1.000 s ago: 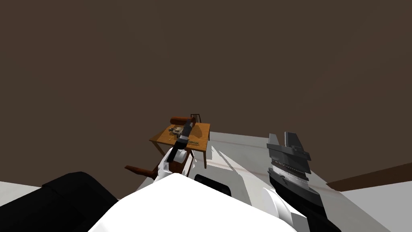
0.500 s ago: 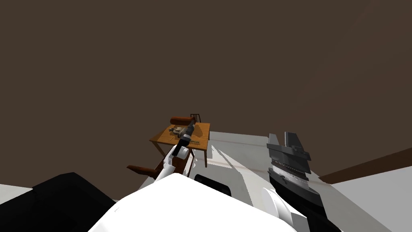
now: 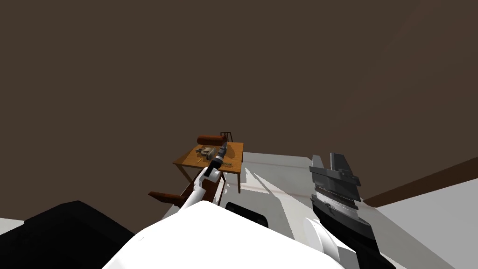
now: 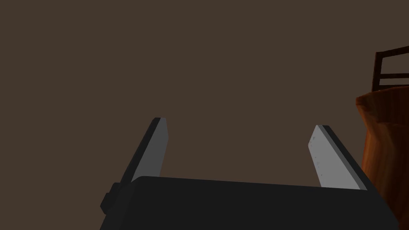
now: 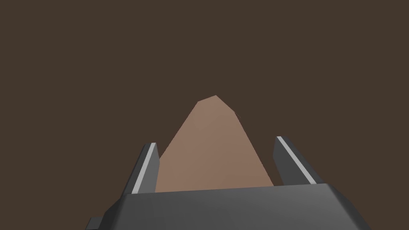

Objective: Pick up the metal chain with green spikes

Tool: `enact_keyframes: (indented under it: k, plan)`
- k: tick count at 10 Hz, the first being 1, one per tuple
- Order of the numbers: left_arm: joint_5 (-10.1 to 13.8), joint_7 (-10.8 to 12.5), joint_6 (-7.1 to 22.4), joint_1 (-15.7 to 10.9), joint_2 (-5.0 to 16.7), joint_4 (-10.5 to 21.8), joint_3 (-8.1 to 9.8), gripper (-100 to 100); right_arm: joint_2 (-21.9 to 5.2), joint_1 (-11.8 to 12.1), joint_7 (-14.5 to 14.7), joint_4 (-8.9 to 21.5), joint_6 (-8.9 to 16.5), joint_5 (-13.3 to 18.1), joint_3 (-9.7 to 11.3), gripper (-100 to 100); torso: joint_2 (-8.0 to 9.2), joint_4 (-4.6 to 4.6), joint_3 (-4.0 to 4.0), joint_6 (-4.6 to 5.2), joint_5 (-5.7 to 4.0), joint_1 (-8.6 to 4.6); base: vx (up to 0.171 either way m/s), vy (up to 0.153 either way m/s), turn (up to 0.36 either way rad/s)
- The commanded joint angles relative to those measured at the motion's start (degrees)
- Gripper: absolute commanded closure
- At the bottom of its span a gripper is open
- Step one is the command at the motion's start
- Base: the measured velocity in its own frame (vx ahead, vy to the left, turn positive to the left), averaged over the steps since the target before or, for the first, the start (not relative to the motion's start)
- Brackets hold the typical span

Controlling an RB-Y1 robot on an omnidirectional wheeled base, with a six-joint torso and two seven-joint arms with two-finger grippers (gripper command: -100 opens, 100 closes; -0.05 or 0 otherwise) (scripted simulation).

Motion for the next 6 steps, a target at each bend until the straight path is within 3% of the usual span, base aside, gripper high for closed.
enact_keyframes:
  k: [1,4,5,6]
  plan:
    - [0.5,0.5,2.9,-2.2,0.7,2.9,0.15,-100,0.0,0.0,0.0,0.0,0.0,0.0,0.0,0,0.0,0.0,0.0,0.0,0.0,0.0,-0.034,0.037,-0.057]
    - [0.8,0.8,5.3,-4.1,1.1,7.6,0.15,-100,0.0,0.0,0.0,0.0,0.0,0.0,0.0,0,-0.03,0.0,-0.01,0.02,-0.01,0.02,-0.025,0.029,-0.04]
    - [1.2,1.1,7.5,-6.1,1.4,9.4,0.14,-100,0.0,0.0,0.0,0.0,0.0,0.0,0.0,0,-0.04,-0.01,-0.02,0.0,0.0,0.01,-0.022,0.035,-0.059]
    - [1.2,1.1,7.5,-6.1,1.4,11.2,0.14,-100,0.0,0.0,0.0,0.0,0.0,0.0,0.0,0,-0.05,-0.01,-0.03,0.01,0.0,0.02,-0.018,0.032,-0.038]
